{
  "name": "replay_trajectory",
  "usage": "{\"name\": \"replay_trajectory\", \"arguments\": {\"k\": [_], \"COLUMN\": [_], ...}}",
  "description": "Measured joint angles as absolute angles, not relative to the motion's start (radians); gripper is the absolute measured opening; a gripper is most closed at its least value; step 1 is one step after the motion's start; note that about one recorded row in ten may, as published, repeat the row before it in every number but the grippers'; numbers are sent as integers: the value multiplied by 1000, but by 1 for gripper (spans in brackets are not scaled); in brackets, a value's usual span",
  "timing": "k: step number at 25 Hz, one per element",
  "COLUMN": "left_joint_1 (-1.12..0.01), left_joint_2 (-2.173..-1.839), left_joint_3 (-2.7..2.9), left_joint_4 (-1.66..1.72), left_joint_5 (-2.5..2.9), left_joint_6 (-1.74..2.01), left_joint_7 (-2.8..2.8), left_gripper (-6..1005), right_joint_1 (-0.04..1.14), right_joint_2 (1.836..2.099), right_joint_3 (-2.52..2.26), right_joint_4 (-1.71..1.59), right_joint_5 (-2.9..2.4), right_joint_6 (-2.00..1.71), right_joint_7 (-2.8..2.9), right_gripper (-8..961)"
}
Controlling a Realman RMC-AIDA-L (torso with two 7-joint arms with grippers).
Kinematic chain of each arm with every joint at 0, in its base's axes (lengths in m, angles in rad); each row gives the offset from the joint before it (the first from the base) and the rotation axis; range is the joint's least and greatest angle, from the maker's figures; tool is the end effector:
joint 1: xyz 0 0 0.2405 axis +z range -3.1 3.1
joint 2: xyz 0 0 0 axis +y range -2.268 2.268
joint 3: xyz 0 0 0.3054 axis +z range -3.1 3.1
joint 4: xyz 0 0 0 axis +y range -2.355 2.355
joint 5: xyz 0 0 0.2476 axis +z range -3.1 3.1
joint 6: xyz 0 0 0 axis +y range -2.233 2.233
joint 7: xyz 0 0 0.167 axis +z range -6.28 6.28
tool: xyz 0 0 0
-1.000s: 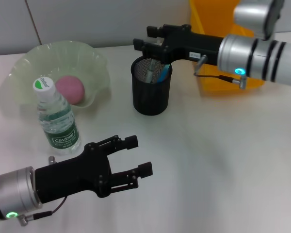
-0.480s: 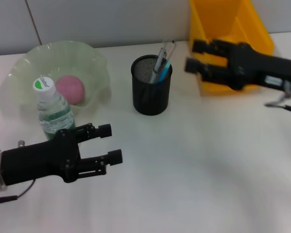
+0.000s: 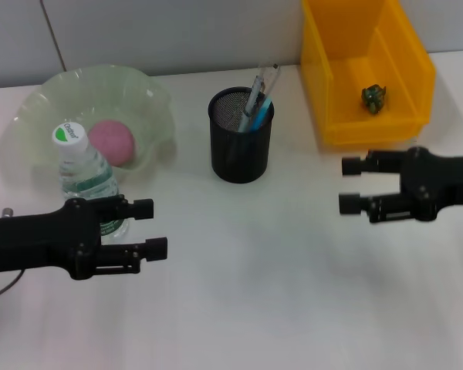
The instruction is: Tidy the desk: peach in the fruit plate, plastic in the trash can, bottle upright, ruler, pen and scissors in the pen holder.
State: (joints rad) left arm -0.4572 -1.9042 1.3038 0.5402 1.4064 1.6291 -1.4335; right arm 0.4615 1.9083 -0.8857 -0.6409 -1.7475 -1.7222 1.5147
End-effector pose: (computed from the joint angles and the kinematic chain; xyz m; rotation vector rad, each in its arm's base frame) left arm -0.3035 0.3543 -0.0352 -2.9105 -0.7090 -0.9237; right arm 0.3230 0.3703 0.0214 -2.8048 0.7140 0.8224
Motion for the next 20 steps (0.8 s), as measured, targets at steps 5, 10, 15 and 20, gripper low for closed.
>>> {"name": "replay_trajectory", "arguments": {"k": [5,10,15,20], "left_joint_1": [-498,-525,-531,-535], "left_joint_2": [-1904,-1907,-1910,-1911], "left_joint_3": [1198,1153,1143,1142], "left_joint_4": [549,557,557,557], "left_joint_5": [1546,1625,1631,1633], "left_joint_6": [1663,1665,1665,1665], "left_joint_7": [-1474,-1483,-1489,-1494], "left_gripper": [815,815,815,815], "right_joint_1": [476,486,495,501], "right_joint_2": [1907,1903,1905,1909], "right_joint_3": [-886,-886,-885,-889], "right_joint_4": [-653,-659,-660,-659], "right_joint_5": [-1831,-1869,-1877,-1878], "right_joint_6": [-1724,-1725,-1724,-1723], "right_joint_7": [1545,1557,1558,1558], "right_gripper": [827,828,829,828]}}
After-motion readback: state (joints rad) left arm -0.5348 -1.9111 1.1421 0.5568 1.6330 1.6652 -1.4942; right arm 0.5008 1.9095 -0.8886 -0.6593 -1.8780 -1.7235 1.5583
